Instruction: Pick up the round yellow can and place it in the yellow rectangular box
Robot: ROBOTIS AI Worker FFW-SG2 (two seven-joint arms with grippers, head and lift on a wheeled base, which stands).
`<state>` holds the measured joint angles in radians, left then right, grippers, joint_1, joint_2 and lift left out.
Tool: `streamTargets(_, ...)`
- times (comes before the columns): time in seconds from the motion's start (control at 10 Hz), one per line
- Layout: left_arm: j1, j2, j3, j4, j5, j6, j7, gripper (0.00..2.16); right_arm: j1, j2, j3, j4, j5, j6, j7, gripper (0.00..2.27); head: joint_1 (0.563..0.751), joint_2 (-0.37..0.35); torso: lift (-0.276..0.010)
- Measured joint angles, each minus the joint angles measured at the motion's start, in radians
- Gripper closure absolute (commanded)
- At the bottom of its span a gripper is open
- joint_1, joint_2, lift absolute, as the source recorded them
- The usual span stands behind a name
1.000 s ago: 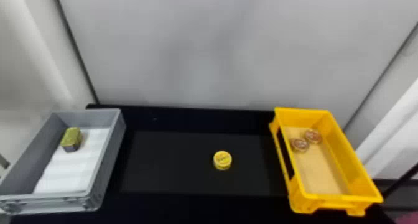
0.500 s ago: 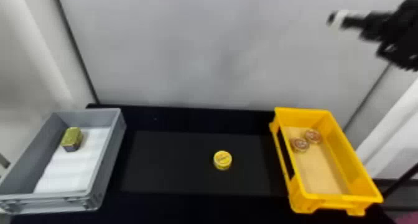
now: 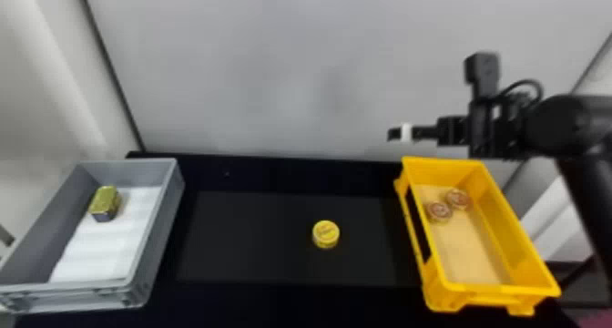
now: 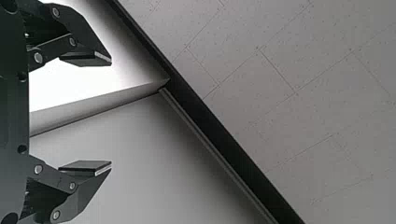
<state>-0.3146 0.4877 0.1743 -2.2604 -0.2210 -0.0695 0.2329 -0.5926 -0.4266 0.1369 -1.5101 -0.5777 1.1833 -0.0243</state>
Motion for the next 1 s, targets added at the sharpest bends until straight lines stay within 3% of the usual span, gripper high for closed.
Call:
streamTargets(0.2, -0.022, -0.034, -0.015, 0.023, -0.001, -0.035, 0.007, 0.45, 0.023, 0.066, 0.048, 0.111, 0.146, -0.057, 0.136, 0.11, 0.707, -0.061, 0.000)
streamTargets(0.5, -0.041, -0.067, -0.043, 0.052, -0.001, -0.067, 0.020, 0.45, 0.043, 0.179, 0.070, 0.289, 0.352, -0.170, 0.290, 0.11, 0.707, -0.061, 0.000)
streamTargets(1.0, -0.068, -0.105, -0.098, 0.103, -0.001, -0.121, 0.031, 0.45, 0.024, 0.273, 0.123, 0.611, 0.415, -0.385, 0.346, 0.10, 0.707, -0.061, 0.000)
